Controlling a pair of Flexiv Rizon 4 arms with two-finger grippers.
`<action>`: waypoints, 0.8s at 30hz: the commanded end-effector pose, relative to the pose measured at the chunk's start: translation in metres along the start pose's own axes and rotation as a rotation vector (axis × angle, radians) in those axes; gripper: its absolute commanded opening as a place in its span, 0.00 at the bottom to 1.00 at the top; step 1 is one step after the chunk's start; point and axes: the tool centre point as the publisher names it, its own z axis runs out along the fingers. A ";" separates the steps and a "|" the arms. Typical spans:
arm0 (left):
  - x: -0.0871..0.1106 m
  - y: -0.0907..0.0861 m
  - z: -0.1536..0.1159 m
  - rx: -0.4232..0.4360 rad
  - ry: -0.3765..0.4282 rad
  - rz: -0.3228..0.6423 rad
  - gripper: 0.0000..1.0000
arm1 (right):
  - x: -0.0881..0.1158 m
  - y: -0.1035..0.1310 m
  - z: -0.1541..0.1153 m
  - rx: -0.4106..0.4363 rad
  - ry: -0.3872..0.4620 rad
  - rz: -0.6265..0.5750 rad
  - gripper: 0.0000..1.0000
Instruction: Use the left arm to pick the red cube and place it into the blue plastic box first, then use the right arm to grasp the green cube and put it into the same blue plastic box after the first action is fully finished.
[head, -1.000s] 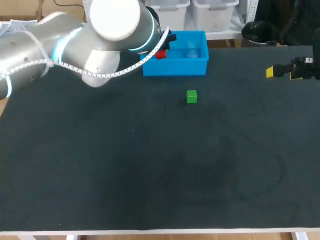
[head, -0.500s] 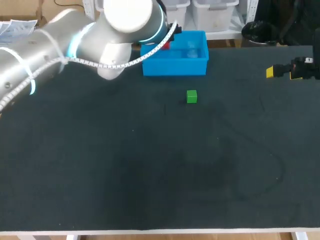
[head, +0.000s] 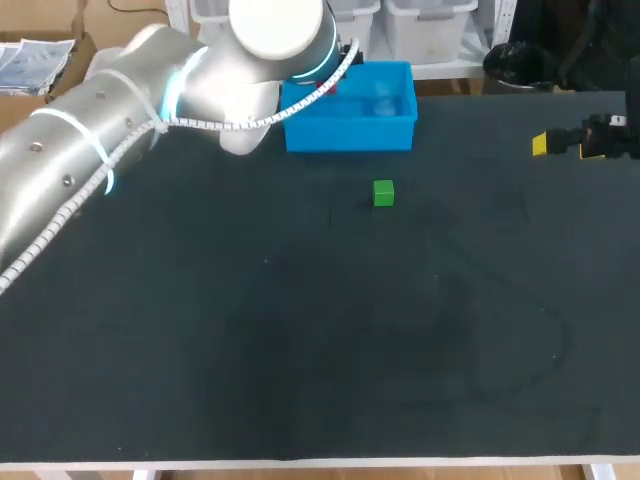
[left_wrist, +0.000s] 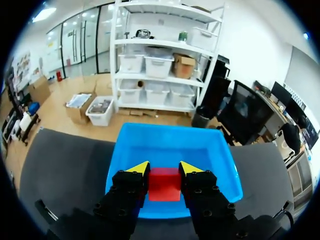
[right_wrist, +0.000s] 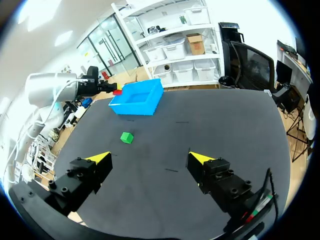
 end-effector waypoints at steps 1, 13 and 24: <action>-0.007 -0.002 0.018 0.000 0.008 0.003 0.33 | 0.000 0.000 0.000 0.000 0.000 0.000 1.00; -0.020 0.011 -0.011 -0.018 0.002 -0.010 1.00 | 0.000 0.000 0.000 0.000 0.000 0.000 1.00; 0.002 0.038 -0.066 -0.062 0.195 0.021 1.00 | 0.000 0.000 0.000 0.000 0.000 0.000 1.00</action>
